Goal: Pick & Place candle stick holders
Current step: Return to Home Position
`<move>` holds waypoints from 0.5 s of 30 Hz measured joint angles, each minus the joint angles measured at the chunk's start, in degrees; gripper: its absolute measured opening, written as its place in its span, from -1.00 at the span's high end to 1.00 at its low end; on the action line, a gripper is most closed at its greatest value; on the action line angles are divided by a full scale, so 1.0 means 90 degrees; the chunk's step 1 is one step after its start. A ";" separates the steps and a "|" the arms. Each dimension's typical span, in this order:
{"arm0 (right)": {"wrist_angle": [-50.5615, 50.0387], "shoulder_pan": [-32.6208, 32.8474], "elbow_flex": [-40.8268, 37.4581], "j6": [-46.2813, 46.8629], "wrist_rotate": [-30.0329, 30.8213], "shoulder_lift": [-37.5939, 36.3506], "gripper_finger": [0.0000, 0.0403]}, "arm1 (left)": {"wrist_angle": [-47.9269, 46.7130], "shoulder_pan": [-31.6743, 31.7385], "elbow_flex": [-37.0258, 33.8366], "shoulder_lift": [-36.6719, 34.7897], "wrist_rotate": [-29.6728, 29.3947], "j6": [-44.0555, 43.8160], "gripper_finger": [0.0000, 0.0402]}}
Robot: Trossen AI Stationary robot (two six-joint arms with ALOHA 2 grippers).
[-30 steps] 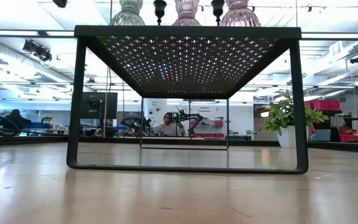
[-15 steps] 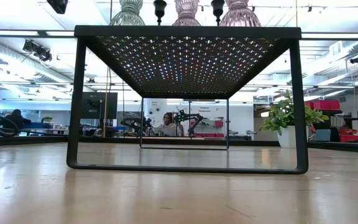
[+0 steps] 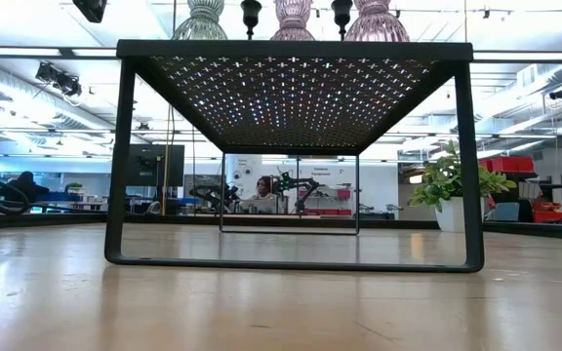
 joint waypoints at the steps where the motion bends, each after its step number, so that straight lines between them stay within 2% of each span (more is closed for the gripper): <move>1: -0.0006 -0.0006 0.0000 0.0003 0.0139 0.0000 -0.31 | -0.0035 0.0000 0.0000 0.0000 0.0002 0.0004 -0.26; 4: -0.0317 -0.0050 0.0000 -0.0063 0.0633 -0.0005 -0.31 | -0.0147 0.0021 0.0000 -0.0042 -0.0050 0.0164 -0.26; 8: -0.1566 -0.0213 -0.0007 0.0447 0.1277 -0.0163 -0.31 | -0.0196 0.0148 0.0000 -0.0267 -0.0149 0.0497 -0.26; 11: -0.2428 -0.0327 -0.0023 0.0869 0.1273 -0.0583 -0.31 | -0.0505 0.0262 0.0005 -0.0693 0.0061 0.0673 -0.26; 15: -0.2530 -0.0353 -0.0558 0.0608 0.1362 -0.1595 -0.31 | -0.0661 0.0383 -0.0224 -0.1475 0.0077 0.0674 -0.26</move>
